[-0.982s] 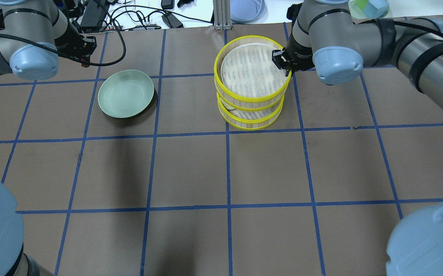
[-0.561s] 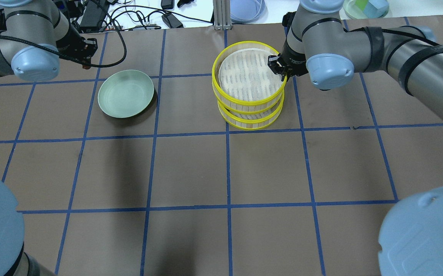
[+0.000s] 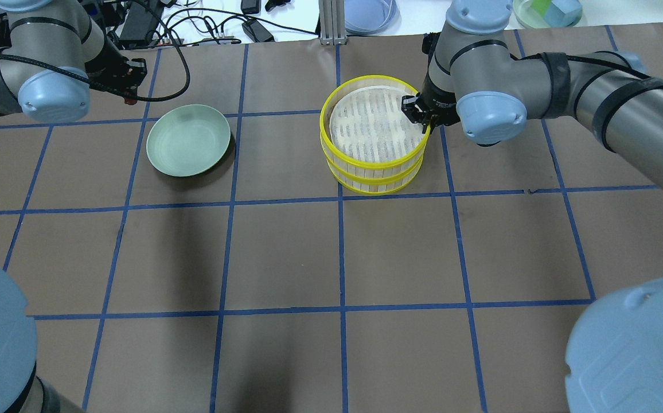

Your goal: Stack buns with steamer

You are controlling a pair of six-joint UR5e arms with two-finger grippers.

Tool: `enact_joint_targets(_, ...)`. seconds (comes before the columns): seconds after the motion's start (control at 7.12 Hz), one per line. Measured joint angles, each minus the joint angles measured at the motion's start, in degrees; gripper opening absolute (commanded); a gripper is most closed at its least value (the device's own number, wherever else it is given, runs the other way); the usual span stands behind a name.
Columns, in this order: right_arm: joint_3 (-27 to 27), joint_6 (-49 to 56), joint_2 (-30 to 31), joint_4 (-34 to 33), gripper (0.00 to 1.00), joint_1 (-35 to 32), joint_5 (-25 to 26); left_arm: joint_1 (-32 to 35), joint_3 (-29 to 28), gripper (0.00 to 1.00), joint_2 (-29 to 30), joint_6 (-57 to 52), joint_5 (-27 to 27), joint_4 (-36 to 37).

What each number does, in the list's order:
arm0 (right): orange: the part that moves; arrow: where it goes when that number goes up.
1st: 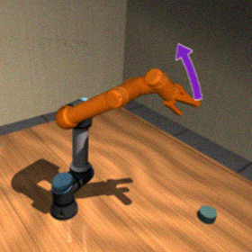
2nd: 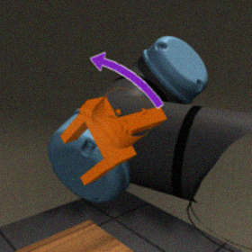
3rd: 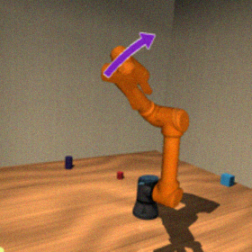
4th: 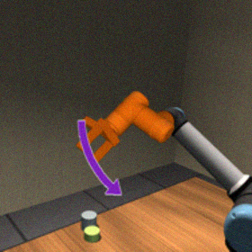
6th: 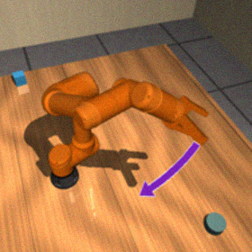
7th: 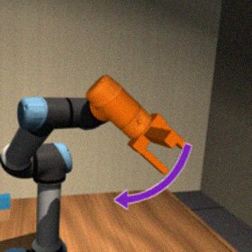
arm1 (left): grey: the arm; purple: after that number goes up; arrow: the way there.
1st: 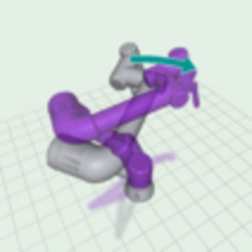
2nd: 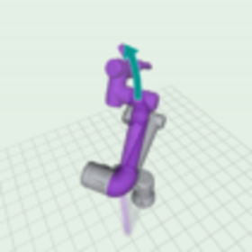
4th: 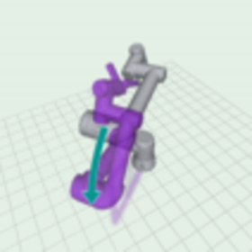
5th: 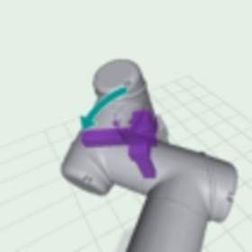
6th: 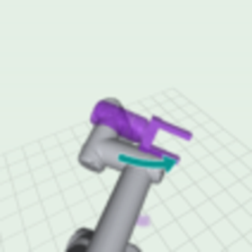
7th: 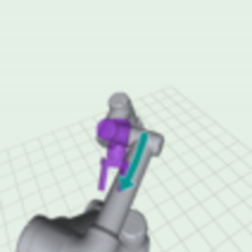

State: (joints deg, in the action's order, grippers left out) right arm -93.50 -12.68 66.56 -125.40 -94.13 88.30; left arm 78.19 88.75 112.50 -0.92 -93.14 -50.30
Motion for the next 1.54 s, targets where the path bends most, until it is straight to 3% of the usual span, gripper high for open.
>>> enact_joint_targets(0.7,0.0,0.4,-1.3,-2.8,0.00,0.0,0.0,2.9,-0.1,0.00,-0.5,6.5,-0.1,0.0)
enact_joint_targets(1.54,0.1,0.7,-1.6,-3.5,0.00,0.1,0.2,3.0,0.0,0.00,-0.1,6.7,-0.3,0.1)
